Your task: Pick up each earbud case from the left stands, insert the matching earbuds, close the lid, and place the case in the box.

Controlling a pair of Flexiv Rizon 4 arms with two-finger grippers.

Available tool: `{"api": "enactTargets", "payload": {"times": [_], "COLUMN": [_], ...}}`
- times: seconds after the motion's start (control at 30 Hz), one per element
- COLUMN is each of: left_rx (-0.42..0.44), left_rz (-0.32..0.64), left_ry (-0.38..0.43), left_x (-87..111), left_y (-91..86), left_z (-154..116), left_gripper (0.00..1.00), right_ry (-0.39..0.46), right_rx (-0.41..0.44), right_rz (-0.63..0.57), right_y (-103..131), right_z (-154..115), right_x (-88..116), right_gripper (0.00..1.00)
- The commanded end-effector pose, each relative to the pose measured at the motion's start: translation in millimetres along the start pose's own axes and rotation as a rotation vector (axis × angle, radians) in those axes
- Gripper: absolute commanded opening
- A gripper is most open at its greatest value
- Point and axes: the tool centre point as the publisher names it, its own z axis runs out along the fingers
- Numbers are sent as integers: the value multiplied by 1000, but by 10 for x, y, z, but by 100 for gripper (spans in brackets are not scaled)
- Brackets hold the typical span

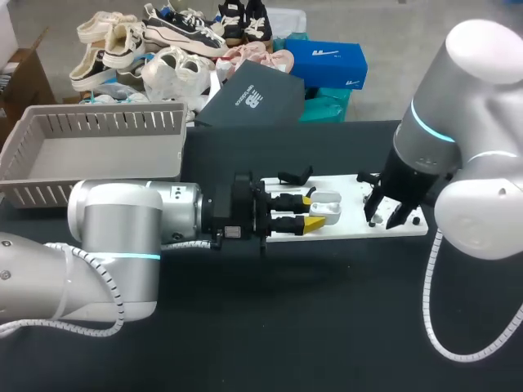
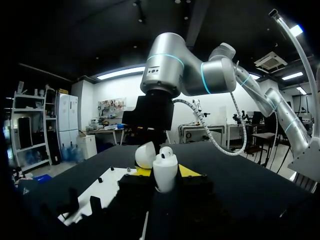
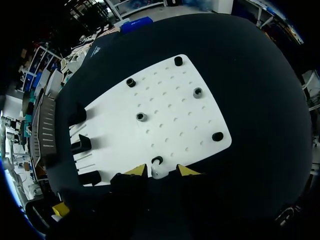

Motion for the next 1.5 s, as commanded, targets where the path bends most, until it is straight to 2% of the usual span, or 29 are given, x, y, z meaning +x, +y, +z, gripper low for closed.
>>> {"api": "enactTargets", "payload": {"times": [0.03,0.3,0.37,0.4,0.5,0.63,0.9,1.27,1.5], "left_rx": [-7,-7,-7,-7,-7,-7,-7,-7,-7], "left_rz": [2,2,2,2,2,2,2,2,2], "left_ry": [-1,-1,-1,-1,-1,-1,-1,-1,-1], "left_x": [-1,-1,-1,-1,-1,-1,-1,-1,-1], "left_y": [-18,-18,-18,-18,-18,-18,-18,-18,-18], "left_z": [0,0,0,0,0,0,0,0,0], "left_gripper": [0,0,0,0,0,0,0,0,0], "right_ry": [1,4,5,5,7,7,5,-12,-105], "right_rx": [3,5,5,4,4,5,-1,-44,-61], "right_rz": [-1,-6,-7,-8,-9,-12,-17,-3,7], "right_y": [10,13,14,14,15,14,-3,-80,-195], "right_z": [25,44,47,51,61,64,-9,-271,-639], "right_x": [-16,-23,-24,-25,-27,-28,-23,-2,55], "right_gripper": [33,31,27,22,18,0,0,0,0]}}
